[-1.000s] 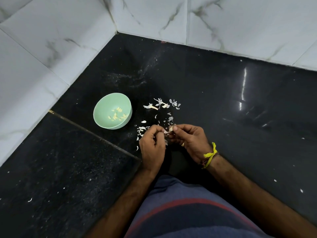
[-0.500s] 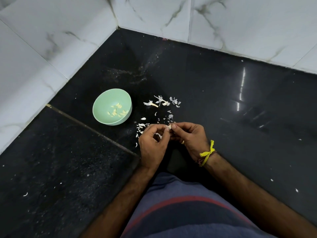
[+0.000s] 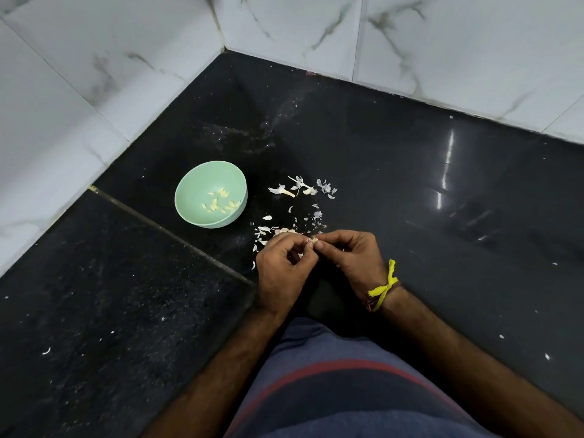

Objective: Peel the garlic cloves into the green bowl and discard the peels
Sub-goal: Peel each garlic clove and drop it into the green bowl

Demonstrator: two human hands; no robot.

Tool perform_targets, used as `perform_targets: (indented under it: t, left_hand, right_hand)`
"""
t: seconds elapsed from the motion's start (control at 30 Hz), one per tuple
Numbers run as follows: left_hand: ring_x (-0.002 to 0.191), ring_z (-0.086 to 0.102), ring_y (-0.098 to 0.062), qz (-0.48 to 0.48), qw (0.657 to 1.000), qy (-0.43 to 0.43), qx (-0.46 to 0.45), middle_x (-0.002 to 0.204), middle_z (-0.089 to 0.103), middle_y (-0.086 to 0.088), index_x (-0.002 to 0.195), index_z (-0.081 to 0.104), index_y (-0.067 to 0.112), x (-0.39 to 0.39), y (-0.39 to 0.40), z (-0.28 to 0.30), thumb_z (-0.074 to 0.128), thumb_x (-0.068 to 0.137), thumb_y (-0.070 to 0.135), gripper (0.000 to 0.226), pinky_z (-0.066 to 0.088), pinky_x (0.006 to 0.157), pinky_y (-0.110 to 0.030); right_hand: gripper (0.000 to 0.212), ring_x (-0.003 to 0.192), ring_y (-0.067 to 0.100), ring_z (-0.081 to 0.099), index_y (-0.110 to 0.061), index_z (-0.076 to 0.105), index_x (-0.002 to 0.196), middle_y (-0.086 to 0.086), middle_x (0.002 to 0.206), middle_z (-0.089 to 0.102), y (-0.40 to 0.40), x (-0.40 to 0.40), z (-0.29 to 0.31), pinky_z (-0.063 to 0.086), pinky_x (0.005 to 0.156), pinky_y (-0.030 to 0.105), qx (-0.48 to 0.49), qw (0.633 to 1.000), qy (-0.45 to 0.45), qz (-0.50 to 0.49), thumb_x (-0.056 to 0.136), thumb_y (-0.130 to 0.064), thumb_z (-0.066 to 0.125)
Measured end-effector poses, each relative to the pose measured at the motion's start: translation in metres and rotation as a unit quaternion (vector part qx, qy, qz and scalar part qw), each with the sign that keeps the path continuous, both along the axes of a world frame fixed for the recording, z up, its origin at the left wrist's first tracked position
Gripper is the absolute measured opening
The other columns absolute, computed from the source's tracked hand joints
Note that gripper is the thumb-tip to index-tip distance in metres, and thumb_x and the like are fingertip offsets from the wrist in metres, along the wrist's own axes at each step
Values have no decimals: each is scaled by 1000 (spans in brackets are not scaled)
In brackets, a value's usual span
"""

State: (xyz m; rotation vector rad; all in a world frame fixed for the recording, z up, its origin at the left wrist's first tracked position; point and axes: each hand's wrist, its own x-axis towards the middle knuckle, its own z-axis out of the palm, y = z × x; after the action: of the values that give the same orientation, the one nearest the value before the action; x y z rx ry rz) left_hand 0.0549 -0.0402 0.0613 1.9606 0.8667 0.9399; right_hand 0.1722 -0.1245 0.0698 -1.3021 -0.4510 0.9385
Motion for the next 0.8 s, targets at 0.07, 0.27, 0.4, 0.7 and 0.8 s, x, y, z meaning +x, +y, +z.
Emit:
perform_targets:
  t: [0.07,0.27,0.4,0.7,0.8]
  left_hand:
    - [64,58,-6,1,1000,2,-8,79,67,6,75,71,10,0,0,-1,72,79,11,4,52,60,-29]
    - [66,59,-8,0,999,-5,-37,80,67,5,77,69,9,3,-3,1,66,80,24,15,51,63,-24]
    - [71,67,-19,26,991,10,-133,81,70,2,83,70,17,5,-3,-2,66,82,35,18,58,67,-39]
    - [68,62,-17,25,980,22,-197,75,70,-2,83,69,19,4,-3,7,67,82,36,17,56,67,-44]
    - [67,61,-16,21,980,28,-195,74,69,-2,81,68,17,4,-5,9,67,80,38,20,54,66,-42]
  right_hand:
    - [13,86,27,72,5,74,95,18,90,75,0,0,-1,57,79,34,-3,1000,-16,2,82,2,73]
    - [13,83,21,72,6,73,96,16,89,75,-1,0,3,55,73,25,6,999,-38,8,84,4,70]
    - [14,87,25,73,2,74,99,14,91,76,1,0,5,57,76,28,12,1000,-15,11,86,2,68]
    - [20,95,38,70,4,72,104,19,97,74,0,1,8,57,88,45,10,1000,4,27,85,-3,72]
    - [19,95,38,70,0,74,102,17,95,75,0,2,7,57,89,50,0,1000,-7,24,84,-6,74]
